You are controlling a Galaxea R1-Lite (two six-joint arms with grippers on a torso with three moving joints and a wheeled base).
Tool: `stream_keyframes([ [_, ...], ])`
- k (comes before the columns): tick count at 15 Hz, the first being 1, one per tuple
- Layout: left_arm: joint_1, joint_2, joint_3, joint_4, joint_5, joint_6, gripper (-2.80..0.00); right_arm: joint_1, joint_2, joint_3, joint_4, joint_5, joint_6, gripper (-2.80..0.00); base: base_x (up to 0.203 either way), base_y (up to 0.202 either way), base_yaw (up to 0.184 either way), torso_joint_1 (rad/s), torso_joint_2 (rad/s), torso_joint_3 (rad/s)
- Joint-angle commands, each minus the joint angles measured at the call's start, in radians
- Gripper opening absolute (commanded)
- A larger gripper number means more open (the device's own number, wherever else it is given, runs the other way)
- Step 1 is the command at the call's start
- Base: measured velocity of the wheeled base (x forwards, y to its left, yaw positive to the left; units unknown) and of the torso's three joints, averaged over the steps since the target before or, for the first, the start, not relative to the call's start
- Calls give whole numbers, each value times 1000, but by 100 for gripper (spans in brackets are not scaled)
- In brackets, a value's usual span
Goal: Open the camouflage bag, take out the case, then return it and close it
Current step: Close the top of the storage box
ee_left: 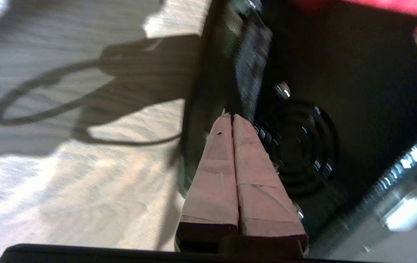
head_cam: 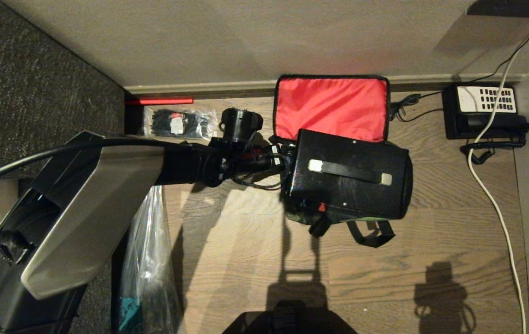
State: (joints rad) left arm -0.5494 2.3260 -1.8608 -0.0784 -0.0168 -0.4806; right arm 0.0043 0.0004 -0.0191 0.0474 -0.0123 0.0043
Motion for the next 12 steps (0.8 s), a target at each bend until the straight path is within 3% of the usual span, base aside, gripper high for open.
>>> stream_keyframes([
  [1,7,19,-61,40,3,-3,-280,0,-25,1,1,0,0,-280,0,0,0,0,0,0],
  [3,6,27,-64,58,-2,-7,-280,0,-25,-1,0,0,0,-280,0,0,0,0,0,0],
  [4,5,29,-64,58,-2,-7,0,0,-25,1,1,0,0,-280,0,0,0,0,0,0],
  [9,2,28,-67,51,-20,-5,0,0,-25,1,0,0,0,-280,0,0,0,0,0,0],
  [12,-11,48,-69,45,-21,28,0,0,-25,-1,0,0,0,-280,0,0,0,0,0,0],
])
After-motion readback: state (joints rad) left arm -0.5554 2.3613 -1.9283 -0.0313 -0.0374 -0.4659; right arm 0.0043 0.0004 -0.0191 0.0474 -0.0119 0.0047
